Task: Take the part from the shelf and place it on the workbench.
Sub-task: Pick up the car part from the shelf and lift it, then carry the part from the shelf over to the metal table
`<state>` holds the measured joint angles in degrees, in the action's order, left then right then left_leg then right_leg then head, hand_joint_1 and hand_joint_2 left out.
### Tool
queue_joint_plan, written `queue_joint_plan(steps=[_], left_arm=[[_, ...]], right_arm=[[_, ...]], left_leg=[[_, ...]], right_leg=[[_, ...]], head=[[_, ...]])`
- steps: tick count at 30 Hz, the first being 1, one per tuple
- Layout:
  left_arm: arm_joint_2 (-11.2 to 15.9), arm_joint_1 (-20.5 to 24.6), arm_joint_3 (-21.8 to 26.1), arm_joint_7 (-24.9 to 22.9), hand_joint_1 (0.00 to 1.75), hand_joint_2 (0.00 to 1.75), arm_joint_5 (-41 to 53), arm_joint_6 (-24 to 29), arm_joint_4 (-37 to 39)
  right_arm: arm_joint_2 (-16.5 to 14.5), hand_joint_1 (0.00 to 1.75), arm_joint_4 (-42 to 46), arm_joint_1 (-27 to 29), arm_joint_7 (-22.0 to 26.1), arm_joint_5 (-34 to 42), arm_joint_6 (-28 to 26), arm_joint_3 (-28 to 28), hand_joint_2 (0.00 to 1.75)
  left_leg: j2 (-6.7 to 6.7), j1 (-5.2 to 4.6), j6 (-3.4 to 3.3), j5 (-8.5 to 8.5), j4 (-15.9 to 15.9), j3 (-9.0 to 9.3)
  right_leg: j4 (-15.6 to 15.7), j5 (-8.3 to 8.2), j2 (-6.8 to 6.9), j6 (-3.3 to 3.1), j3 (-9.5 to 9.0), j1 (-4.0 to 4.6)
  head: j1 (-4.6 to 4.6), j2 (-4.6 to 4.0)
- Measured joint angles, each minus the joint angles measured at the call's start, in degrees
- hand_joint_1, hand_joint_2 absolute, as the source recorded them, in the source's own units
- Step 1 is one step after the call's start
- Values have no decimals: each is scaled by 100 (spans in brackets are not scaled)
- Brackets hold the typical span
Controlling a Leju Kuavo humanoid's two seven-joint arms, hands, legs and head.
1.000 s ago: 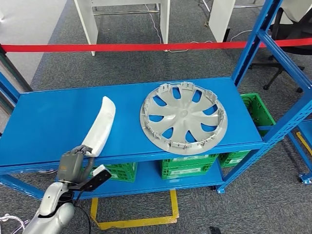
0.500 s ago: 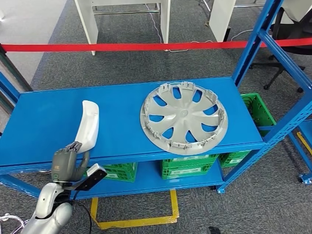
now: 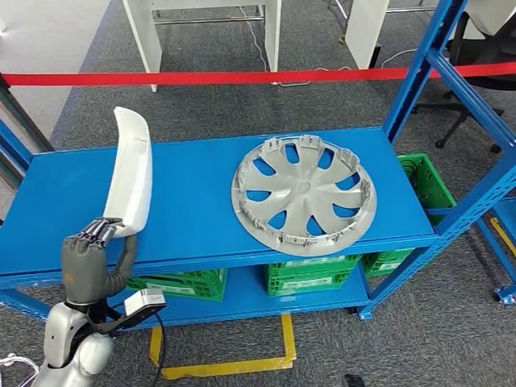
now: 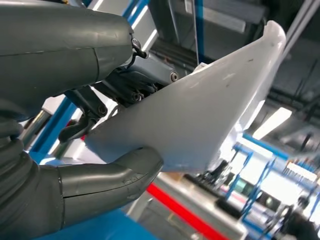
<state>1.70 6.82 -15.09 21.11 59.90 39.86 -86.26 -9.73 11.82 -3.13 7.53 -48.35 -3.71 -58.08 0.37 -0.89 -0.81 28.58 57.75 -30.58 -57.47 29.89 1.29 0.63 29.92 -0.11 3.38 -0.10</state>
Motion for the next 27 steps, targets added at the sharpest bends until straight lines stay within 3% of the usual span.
queue_joint_plan(steps=[7,27], left_arm=[[-186,-114,178,294,175,175,8,1,-537],[-175,-142,118,-338,175,175,-102,-1,-566]], right_arm=[[0,0,0,-4,20,11,-15,-38,0],[0,0,0,-20,34,-9,-10,-135,0]], left_leg=[[0,1,0,0,0,0],[0,1,0,0,0,0]], right_leg=[[-1,0,1,0,0,1],[0,0,0,0,2,1]], head=[[0,-1],[1,0]])
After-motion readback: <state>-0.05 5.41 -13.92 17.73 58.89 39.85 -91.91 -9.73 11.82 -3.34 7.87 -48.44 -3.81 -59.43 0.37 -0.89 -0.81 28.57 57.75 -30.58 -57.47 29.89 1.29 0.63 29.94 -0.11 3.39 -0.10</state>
